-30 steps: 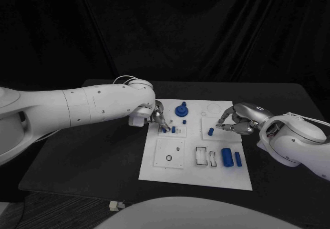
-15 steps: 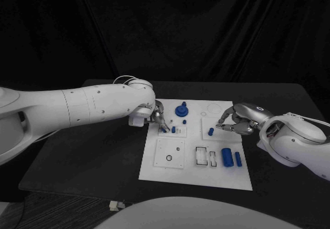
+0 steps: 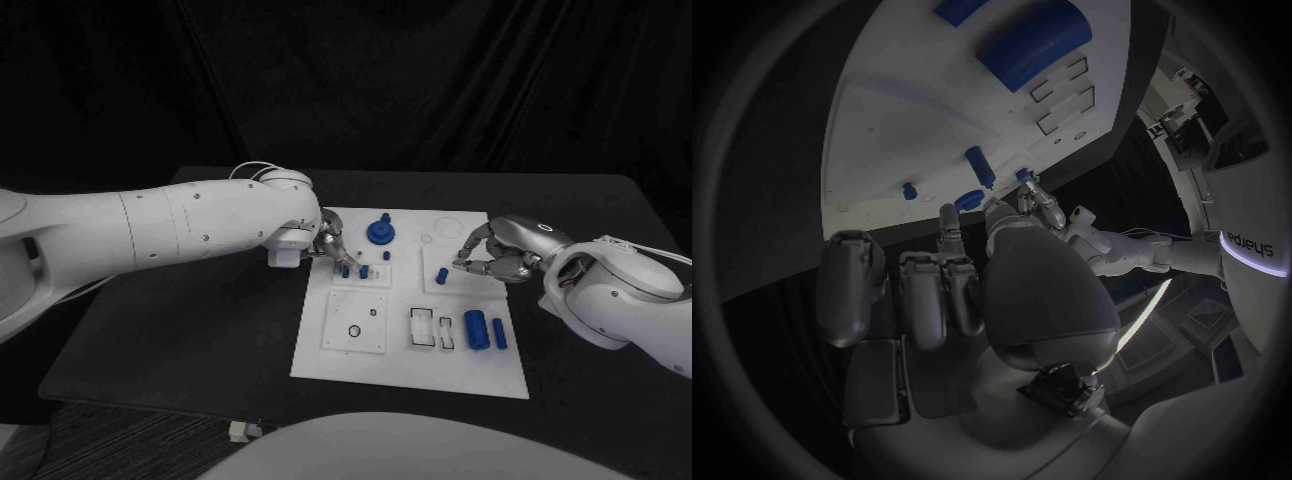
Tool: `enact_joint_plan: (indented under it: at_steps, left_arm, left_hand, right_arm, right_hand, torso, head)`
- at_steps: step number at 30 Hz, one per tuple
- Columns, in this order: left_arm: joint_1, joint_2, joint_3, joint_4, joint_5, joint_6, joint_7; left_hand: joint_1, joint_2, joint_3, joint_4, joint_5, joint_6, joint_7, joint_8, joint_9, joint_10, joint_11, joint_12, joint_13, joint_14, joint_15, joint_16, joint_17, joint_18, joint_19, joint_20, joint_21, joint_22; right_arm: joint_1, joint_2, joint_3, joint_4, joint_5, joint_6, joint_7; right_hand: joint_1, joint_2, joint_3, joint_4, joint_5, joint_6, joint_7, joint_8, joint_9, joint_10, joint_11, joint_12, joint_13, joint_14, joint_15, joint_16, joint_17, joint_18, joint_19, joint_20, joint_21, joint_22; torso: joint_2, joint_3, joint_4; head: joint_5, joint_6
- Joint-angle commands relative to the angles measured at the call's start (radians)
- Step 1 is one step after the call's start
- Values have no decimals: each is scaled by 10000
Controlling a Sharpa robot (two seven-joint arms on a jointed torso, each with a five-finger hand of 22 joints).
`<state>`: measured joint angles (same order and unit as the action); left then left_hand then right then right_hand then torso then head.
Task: Assemble the parts on the task board
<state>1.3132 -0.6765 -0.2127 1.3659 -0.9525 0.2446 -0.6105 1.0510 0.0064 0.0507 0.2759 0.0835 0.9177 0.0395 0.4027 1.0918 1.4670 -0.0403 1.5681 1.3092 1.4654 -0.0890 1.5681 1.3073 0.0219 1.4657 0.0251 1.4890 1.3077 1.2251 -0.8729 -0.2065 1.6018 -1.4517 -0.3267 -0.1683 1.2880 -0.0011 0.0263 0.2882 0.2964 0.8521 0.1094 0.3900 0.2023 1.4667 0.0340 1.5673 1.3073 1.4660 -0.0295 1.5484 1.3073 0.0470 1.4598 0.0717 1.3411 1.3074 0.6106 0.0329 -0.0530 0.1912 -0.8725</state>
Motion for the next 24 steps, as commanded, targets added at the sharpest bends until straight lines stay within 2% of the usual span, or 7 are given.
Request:
enact_joint_plan:
  at_steps: [1,5,11,12,14,15,24]
  left_arm:
    - [-9,-30,7,74,17,-571,504]
    - [-4,-84,8,85,17,-590,515]
    - [10,-234,8,141,17,-687,510]
    - [22,-284,8,174,17,-714,495]
    - [59,-352,8,227,17,-719,457]
    - [99,-391,9,258,17,-697,418]
    - [568,-582,10,470,17,-602,193]
  left_hand:
    - [-164,-38,-189,104,-69,-70,2,62,25,1038,67,27,2616,1054,61,27,2635,22,491,51,-54,2158]
    - [-671,79,-680,161,-305,-68,2,95,71,1038,75,27,2616,1054,62,27,2635,24,488,65,-72,2163]
    - [-1017,312,-1000,169,-293,-49,-5,117,97,1038,69,27,2616,1054,65,27,2635,31,477,60,-99,2161]
    - [-993,535,-1074,156,154,-31,-15,130,110,1038,62,27,2616,1054,61,27,2635,32,474,59,-110,2164]
    - [-705,610,-1115,136,984,-18,-32,136,122,1038,46,27,2616,1054,50,27,2635,33,473,50,-119,2169]
    - [-449,678,-1090,146,2026,-37,-50,119,122,1038,29,27,2616,1054,41,27,2635,35,472,26,-123,2174]
    - [76,774,-1164,123,2922,12,-80,105,106,1038,10,27,2616,1054,21,27,2635,31,485,20,-122,2195]
  right_arm:
    - [-30,8,6,-14,-27,35,-152]
    - [-32,9,6,-29,-27,44,-154]
    - [-32,-14,6,-32,-27,62,-170]
    - [-33,-20,6,-32,-27,67,-174]
    - [-33,-28,6,-30,-27,75,-178]
    - [-33,-31,6,-29,-27,82,-182]
    - [-32,-33,6,-29,-27,120,-191]
  right_hand:
    - [85,-26,-28,-35,48,-6,4,-30,-9,1041,-22,35,2635,930,-54,-34,2231,115,-64,29,-48,1840]
    - [88,-26,-29,-34,50,-6,4,-32,-9,1041,-22,35,2635,927,-54,-39,2223,117,-67,29,-57,1837]
    - [92,-26,-28,-36,54,-6,3,-32,-10,1041,-22,35,2635,928,-54,-37,2226,116,-65,29,-55,1838]
    - [92,-26,-28,-36,54,-6,3,-32,-10,1041,-22,35,2635,928,-54,-37,2226,116,-65,29,-55,1838]
    - [92,-26,-28,-36,54,-6,3,-32,-10,1041,-22,35,2635,928,-54,-37,2226,116,-65,29,-55,1838]
    - [92,-26,-28,-36,54,-6,3,-32,-10,1041,-22,35,2635,928,-54,-37,2226,116,-65,29,-55,1838]
    - [102,-24,-25,-38,65,-7,3,-34,-11,1041,-23,35,2635,924,-54,-46,2213,118,-67,29,-61,1836]
  torso:
    - [2,3,2]
    - [1,3,5]
    - [-6,7,-4]
    - [-4,7,-2]
    - [1,7,3]
    - [0,7,3]
    - [-1,1,3]
  head:
    - [4,-2]
    - [-7,-2]
    - [-12,-2]
    - [-21,-2]
    - [-20,-2]
    - [-14,-2]
    - [0,-2]
